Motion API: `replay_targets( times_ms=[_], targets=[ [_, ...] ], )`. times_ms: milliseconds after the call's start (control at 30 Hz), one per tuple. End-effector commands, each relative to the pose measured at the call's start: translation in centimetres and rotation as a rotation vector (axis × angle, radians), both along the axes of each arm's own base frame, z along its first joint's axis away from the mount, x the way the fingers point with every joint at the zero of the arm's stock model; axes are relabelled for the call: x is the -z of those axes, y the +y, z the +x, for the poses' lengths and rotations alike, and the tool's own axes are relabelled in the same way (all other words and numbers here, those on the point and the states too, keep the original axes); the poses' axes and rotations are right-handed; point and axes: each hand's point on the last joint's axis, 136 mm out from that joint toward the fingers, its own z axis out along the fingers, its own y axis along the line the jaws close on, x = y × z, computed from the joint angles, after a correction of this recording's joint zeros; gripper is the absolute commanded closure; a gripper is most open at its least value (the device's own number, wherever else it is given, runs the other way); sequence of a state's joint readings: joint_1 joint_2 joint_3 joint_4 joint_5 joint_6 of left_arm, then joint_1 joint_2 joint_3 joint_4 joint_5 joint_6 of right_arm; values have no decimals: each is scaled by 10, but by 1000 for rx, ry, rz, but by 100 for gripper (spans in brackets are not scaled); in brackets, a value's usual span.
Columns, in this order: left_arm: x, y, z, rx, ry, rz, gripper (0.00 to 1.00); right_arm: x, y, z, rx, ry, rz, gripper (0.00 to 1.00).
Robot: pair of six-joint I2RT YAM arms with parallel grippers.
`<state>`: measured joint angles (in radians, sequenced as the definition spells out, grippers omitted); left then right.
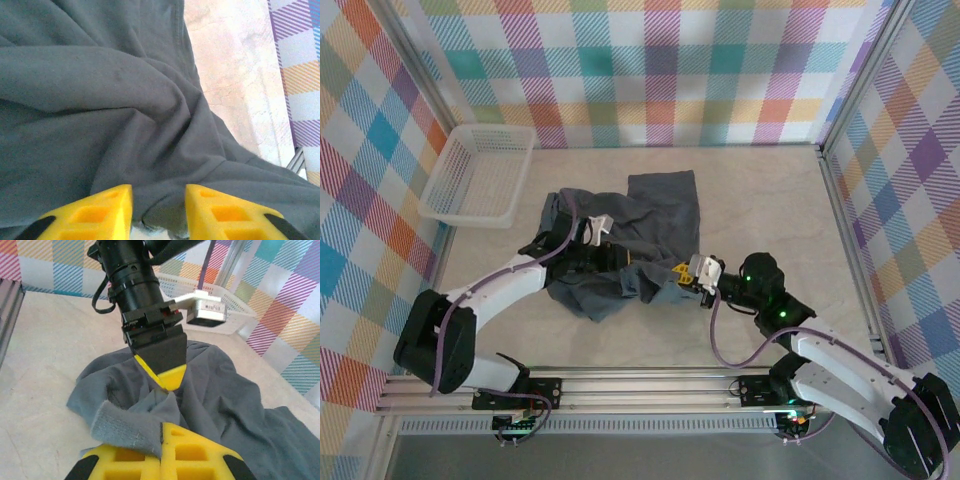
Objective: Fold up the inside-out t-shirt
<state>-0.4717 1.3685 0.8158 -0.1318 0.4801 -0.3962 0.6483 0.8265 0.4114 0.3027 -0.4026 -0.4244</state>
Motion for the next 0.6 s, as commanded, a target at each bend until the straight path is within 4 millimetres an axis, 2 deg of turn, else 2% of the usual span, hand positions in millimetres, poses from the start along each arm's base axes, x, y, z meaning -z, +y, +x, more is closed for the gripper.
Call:
replay_targets(
  times_ms=[0, 67, 167, 300, 400, 567],
  targets=[
    [-32, 9, -8, 42, -164, 17, 59, -34, -1, 0, -2, -24, 107, 100],
    [-45, 7, -21, 100, -259, 60, 58, -33, -2, 4, 13, -14, 102, 100],
    [-68, -15, -53, 235, -410, 67, 57, -34, -2, 4, 6, -2, 106, 100],
    [-75, -44, -77, 344, -460, 43, 61, -34, -2, 6, 8, 11, 104, 100],
    [-71, -66, -82, 377, -494, 75, 60, -35, -1, 6, 3, 23, 94, 100],
    [-74, -92, -73, 355, -528, 43, 46, -36, 0, 10, 12, 37, 95, 100]
  ],
)
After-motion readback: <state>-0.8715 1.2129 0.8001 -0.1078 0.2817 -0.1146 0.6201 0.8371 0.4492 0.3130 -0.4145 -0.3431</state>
